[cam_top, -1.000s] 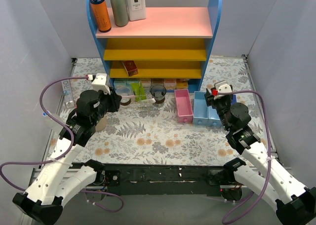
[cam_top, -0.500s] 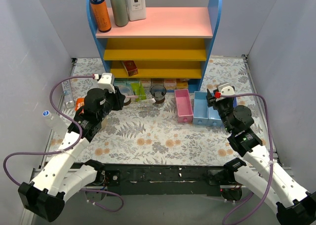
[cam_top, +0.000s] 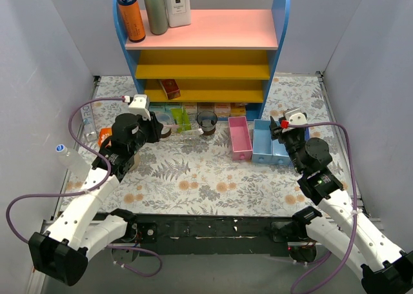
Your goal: Prepare toiletry sets of a toothbrush and toothpaste on the tray
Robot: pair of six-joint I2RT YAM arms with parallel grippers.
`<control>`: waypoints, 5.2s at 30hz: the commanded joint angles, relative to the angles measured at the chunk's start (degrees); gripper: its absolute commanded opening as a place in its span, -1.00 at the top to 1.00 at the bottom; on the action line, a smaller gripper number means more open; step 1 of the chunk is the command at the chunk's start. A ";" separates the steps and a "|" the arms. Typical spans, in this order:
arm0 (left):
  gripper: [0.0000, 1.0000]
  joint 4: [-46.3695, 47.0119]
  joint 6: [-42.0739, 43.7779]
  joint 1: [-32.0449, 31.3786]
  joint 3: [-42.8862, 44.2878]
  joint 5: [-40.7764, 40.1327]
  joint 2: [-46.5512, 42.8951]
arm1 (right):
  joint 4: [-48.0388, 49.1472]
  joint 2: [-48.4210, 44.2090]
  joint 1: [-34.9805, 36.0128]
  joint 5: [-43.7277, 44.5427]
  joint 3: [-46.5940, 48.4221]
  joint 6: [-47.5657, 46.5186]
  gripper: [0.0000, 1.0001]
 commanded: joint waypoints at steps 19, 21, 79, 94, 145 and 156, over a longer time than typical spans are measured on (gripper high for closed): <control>1.00 5.17 3.27 1.55 -2.68 3.44 2.57 | 1.11 0.39 -0.16 -0.62 0.32 0.59 -0.28; 1.00 5.35 3.53 1.55 -2.68 3.44 3.10 | 1.11 0.57 -0.16 -0.71 0.23 0.59 -0.29; 1.00 7.37 6.96 1.63 -0.04 6.78 11.80 | 1.55 2.15 -0.16 -0.89 -0.39 0.50 -0.29; 1.00 7.90 7.92 1.55 -0.39 4.85 11.63 | 1.90 2.59 -0.16 -0.89 -0.56 0.41 -0.29; 0.79 8.51 7.57 0.93 -2.15 4.58 11.80 | 1.55 2.33 -0.16 -0.62 -0.65 0.33 -0.32; 0.62 7.98 7.13 1.02 -2.41 4.32 11.01 | 1.46 2.41 -0.07 -0.36 -0.56 0.33 -0.33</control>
